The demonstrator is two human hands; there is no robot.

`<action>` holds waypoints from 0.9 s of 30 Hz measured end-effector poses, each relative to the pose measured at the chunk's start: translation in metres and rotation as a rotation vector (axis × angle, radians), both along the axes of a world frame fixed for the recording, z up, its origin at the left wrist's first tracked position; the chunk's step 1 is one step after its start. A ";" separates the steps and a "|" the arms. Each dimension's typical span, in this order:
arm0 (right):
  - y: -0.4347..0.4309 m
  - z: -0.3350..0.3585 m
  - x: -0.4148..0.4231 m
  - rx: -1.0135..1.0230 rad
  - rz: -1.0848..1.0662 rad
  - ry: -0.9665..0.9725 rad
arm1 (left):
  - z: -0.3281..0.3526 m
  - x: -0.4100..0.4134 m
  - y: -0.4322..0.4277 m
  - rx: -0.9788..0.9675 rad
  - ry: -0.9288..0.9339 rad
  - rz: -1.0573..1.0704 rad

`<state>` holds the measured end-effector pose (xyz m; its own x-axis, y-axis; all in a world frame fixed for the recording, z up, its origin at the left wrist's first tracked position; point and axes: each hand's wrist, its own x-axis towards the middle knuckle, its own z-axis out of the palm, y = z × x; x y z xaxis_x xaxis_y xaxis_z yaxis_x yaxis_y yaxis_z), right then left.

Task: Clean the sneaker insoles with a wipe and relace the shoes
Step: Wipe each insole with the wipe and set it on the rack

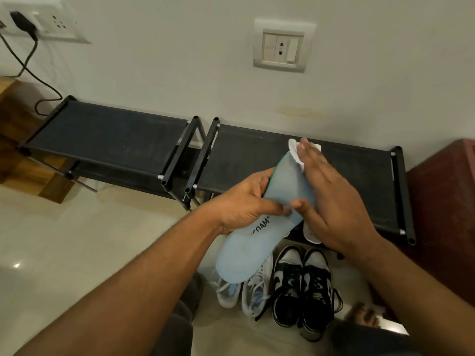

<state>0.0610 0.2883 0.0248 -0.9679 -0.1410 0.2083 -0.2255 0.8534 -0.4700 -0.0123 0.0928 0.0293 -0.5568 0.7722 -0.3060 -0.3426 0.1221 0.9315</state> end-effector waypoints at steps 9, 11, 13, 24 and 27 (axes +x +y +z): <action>-0.003 -0.001 0.001 -0.027 0.015 0.003 | 0.001 0.002 0.002 0.021 -0.018 0.024; -0.017 -0.004 0.009 0.048 0.140 0.036 | 0.000 0.000 -0.001 0.012 -0.021 0.039; -0.012 -0.009 0.007 0.069 0.129 0.031 | -0.001 -0.001 0.000 0.012 -0.017 0.029; 0.004 -0.002 0.000 -0.078 0.019 -0.012 | 0.003 0.003 0.001 0.026 -0.023 -0.045; -0.007 -0.004 0.005 0.008 0.156 0.044 | 0.003 0.002 -0.001 0.002 0.001 -0.037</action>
